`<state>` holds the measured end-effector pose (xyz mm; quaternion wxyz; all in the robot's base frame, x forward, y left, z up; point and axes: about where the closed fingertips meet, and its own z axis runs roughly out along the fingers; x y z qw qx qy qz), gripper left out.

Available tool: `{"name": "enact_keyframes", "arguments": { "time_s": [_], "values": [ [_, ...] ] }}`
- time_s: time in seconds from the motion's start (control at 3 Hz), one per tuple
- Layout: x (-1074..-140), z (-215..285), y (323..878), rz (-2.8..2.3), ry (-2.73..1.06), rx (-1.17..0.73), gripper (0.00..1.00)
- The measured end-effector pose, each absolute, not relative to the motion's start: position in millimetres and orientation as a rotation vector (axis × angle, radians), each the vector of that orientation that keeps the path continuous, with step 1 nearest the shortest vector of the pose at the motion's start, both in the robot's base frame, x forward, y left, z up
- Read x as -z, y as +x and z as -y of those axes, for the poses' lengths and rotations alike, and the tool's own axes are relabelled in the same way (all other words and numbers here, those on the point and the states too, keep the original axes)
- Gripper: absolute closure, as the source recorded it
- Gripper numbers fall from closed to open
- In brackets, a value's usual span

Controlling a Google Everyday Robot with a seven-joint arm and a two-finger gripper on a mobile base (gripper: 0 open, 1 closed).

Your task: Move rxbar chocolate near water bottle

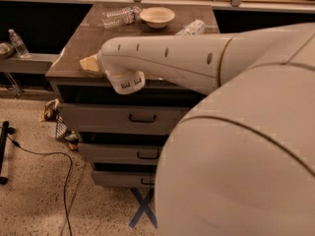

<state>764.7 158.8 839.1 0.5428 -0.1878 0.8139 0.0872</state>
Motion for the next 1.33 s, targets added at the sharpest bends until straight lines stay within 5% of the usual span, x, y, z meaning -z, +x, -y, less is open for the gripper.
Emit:
{"name": "enact_keyframes", "arguments": {
  "time_s": [0.33, 1.33],
  "values": [
    [-833.9, -161.6, 767.6, -1.95, -0.445, -0.219, 0.14],
    [-828.8, -166.3, 772.5, -1.964, -0.462, -0.235, 0.83]
  ]
}}
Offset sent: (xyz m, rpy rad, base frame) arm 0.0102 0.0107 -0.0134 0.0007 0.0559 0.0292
